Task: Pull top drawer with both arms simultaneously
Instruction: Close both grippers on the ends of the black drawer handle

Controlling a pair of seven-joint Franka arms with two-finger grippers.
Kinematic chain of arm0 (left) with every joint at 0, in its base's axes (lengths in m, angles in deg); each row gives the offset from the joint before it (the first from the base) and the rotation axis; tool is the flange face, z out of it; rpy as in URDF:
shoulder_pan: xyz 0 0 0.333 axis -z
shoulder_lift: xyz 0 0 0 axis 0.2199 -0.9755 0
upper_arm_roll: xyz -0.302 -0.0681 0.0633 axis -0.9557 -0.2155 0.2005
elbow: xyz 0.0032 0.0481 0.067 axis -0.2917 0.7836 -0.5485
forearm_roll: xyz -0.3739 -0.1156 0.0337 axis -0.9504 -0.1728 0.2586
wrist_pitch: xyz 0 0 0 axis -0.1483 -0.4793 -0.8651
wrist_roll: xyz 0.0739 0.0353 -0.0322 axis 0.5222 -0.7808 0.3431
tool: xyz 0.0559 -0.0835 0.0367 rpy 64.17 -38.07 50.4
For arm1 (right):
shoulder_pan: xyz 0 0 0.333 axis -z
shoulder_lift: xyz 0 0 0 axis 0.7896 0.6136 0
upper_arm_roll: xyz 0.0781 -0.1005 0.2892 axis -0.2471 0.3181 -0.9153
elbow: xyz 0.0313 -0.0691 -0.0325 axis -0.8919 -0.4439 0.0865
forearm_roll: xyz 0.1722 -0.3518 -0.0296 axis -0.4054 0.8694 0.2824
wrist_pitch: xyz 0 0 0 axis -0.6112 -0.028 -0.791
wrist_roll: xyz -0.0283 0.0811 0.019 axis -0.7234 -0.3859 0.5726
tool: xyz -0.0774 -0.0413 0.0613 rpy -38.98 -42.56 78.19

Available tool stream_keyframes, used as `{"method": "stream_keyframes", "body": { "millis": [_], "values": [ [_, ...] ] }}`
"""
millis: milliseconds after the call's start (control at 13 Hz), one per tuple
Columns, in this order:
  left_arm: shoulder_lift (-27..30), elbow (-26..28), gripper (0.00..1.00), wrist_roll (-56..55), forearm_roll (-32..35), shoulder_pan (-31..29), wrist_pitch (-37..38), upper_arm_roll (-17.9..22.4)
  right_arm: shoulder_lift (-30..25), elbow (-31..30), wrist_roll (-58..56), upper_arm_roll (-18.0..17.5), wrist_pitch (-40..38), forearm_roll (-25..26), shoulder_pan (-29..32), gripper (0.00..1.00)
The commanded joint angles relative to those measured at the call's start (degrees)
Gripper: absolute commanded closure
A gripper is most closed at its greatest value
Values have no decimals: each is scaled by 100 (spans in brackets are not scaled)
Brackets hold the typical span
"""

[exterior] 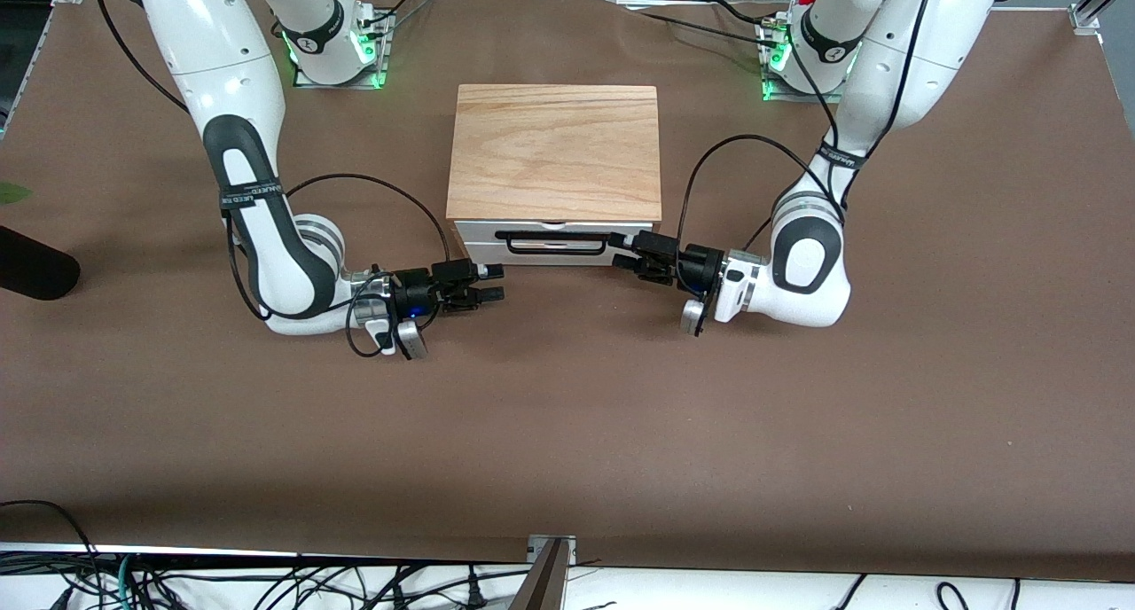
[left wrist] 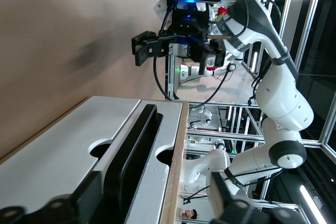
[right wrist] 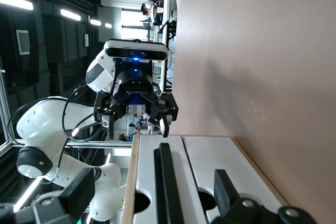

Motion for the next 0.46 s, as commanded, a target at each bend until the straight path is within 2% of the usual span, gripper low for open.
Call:
{"method": "stream_keyframes", "body": {
  "millis": [0,231,385],
  "values": [
    [6,121,22,261,-186,78,-59,7,-33,-289,-335,17,-315,-180,-21,0],
    [-12,103,22,314,-212,104,-68,7,-33,-448,-326,-96,-395,-241,-21,0],
    [-143,68,22,427,-186,95,-68,7,-24,-545,-326,-158,-395,-504,-21,0]
  ]
}}
